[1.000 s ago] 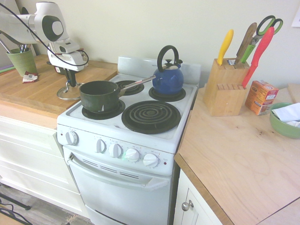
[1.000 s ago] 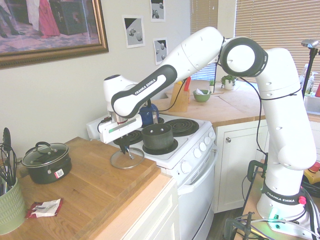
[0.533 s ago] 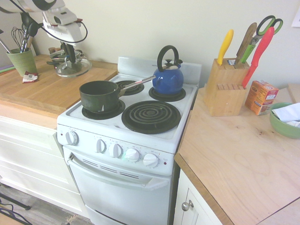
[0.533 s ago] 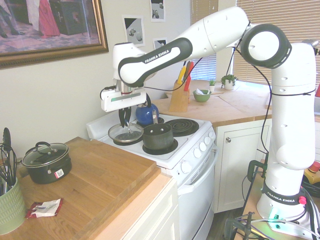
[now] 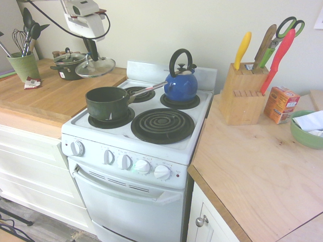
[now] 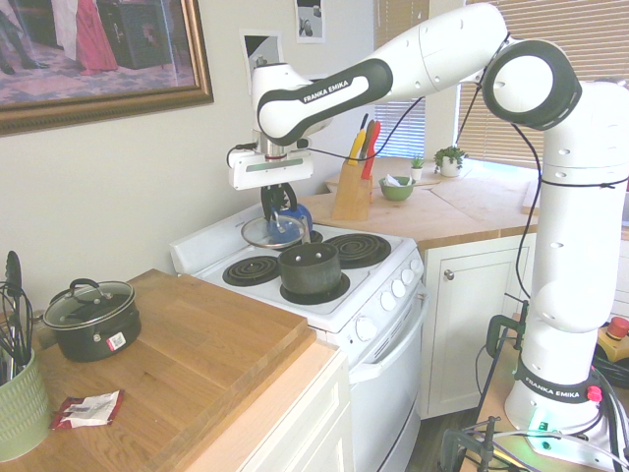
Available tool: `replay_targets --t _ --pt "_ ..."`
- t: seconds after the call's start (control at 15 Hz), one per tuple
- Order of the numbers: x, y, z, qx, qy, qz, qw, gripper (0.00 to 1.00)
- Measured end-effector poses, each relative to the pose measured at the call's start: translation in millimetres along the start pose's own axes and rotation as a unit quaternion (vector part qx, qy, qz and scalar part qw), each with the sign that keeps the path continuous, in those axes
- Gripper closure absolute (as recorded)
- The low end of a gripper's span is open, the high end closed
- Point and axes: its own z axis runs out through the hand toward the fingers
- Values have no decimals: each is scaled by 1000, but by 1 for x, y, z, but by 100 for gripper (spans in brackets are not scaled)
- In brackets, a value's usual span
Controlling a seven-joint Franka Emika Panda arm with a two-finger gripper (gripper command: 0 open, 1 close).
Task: Cover the lid of the pot
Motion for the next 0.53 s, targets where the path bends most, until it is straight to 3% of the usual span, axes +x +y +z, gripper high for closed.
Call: replay_targets --t 0.53 --pt "16 62 24 -31 5 4 999 100"
